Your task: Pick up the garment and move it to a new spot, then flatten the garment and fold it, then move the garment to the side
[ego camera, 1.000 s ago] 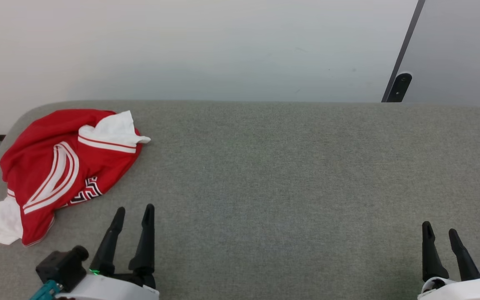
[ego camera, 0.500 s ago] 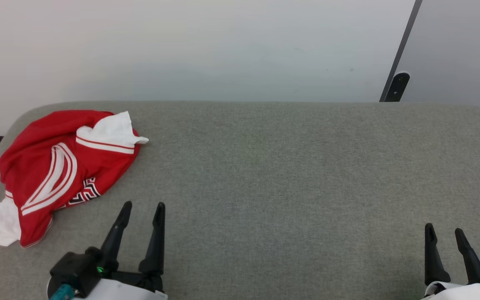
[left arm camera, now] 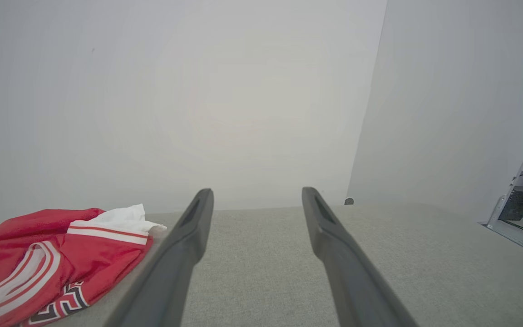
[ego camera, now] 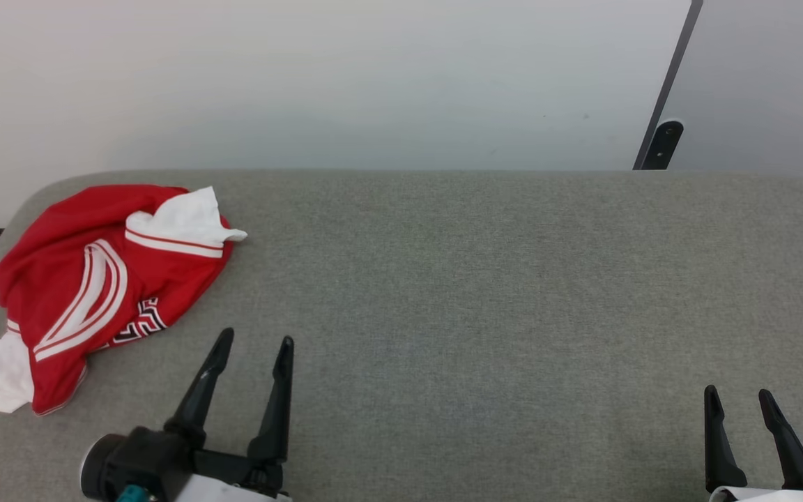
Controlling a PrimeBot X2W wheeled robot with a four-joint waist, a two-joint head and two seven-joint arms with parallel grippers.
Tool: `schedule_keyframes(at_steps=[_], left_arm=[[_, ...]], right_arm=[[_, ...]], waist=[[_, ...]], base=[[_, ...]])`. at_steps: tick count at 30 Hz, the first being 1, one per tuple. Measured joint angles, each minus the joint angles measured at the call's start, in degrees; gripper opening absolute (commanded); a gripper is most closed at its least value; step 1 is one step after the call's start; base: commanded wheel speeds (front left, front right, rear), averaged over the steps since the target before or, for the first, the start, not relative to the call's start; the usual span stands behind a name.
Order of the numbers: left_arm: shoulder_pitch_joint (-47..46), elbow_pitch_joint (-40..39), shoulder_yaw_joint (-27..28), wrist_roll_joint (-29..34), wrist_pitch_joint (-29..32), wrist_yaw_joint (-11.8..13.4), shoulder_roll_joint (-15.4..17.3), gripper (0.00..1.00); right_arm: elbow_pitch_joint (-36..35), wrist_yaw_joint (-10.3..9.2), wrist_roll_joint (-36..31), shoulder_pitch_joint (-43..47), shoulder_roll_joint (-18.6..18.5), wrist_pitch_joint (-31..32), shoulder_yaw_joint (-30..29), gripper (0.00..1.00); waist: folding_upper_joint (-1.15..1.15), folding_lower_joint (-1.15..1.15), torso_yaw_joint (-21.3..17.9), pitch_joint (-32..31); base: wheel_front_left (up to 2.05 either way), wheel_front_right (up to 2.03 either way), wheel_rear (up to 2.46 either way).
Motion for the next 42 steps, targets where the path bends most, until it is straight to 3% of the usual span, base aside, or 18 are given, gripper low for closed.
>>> schedule_keyframes(at_steps=[13,23,30,42], left_arm=[[1.13,0.83,-0.76,3.65,-1.34,-0.07,0.51,1.0],[1.15,3.67,2.35,8.68,-2.42,0.74,0.21,1.0],[0.9,5.64,4.82,10.02,-2.72,1.35,0.8,1.0],[2.54,7.39,11.33,8.1,-2.72,2.92,1.24,1.0]], right_arm=[[-0.83,0.0,-6.45,0.46,-0.02,-1.42,0.65,1.0],[-0.86,0.0,-11.28,1.89,-0.08,-2.48,2.29,1.0],[-0.29,0.0,-12.25,2.49,-0.12,-2.69,4.63,1.0],[2.16,0.01,-9.91,-0.86,-0.15,-2.72,13.19,1.0]], waist=[[0.0,0.0,1.9,-0.65],[0.0,0.0,4.24,-1.2],[0.0,0.0,9.76,-2.05],[0.0,0.0,22.79,-4.03]], base=[[0.0,0.0,0.0],[0.0,0.0,0.0],[0.0,0.0,0.0],[0.0,0.0,0.0]])
